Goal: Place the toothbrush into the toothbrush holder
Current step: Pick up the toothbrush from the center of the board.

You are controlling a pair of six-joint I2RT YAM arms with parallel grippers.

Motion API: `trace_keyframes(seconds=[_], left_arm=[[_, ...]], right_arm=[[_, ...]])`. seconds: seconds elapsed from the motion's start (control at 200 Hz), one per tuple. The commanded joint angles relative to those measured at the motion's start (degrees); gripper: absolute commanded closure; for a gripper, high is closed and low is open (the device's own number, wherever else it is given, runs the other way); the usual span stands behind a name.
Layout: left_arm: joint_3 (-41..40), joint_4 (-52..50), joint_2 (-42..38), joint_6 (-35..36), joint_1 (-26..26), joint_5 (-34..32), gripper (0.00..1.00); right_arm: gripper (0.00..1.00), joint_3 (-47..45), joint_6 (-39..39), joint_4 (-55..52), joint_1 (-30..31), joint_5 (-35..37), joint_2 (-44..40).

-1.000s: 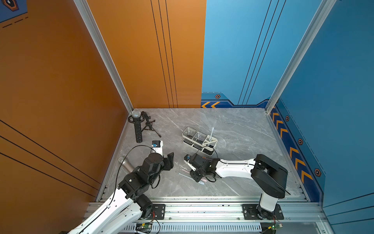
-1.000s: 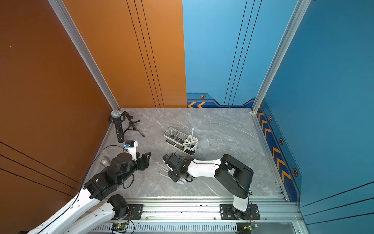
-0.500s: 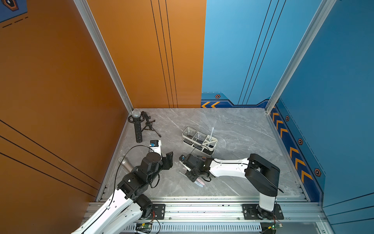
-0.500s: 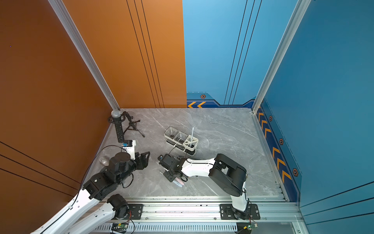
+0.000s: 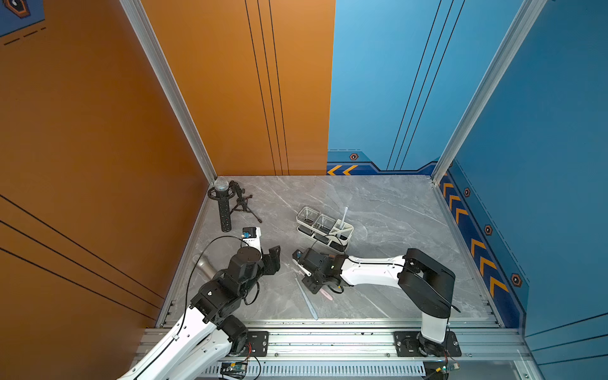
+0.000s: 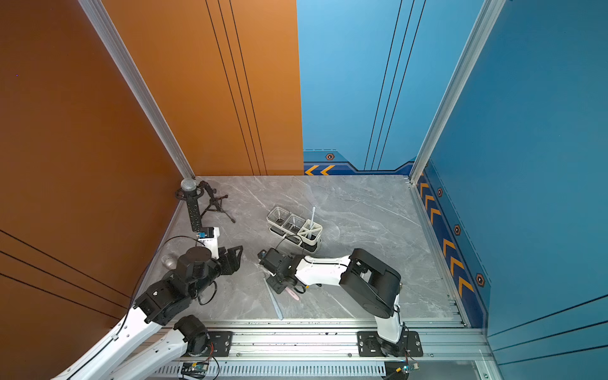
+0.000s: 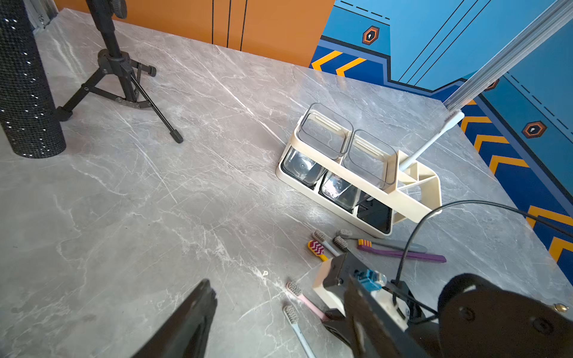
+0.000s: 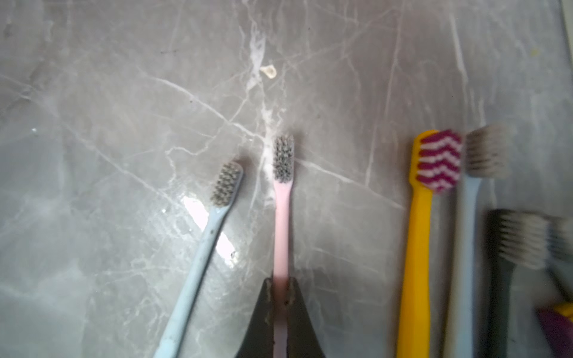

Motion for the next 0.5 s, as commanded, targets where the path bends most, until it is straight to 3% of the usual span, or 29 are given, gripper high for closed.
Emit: trace_keyframes(seconds=[0.0, 0.29, 0.495], left_arm=[[0.55, 0.71, 0.64, -0.42, 0.86, 1.48, 0.31], [1.62, 0.79, 3.00, -2.65, 1.55, 5.57, 0.30], [2.35, 5.71, 7.44, -6.81, 2.97, 14.27, 0.26]], right_arm=[[1.00, -1.72, 1.24, -6.94, -1.70, 0.49, 0.91], [1.00, -2.36, 2.28, -4.86, -2.43, 1.42, -5.71], [1.00, -3.47, 3.15, -3.35, -2.56, 2.24, -10.44]])
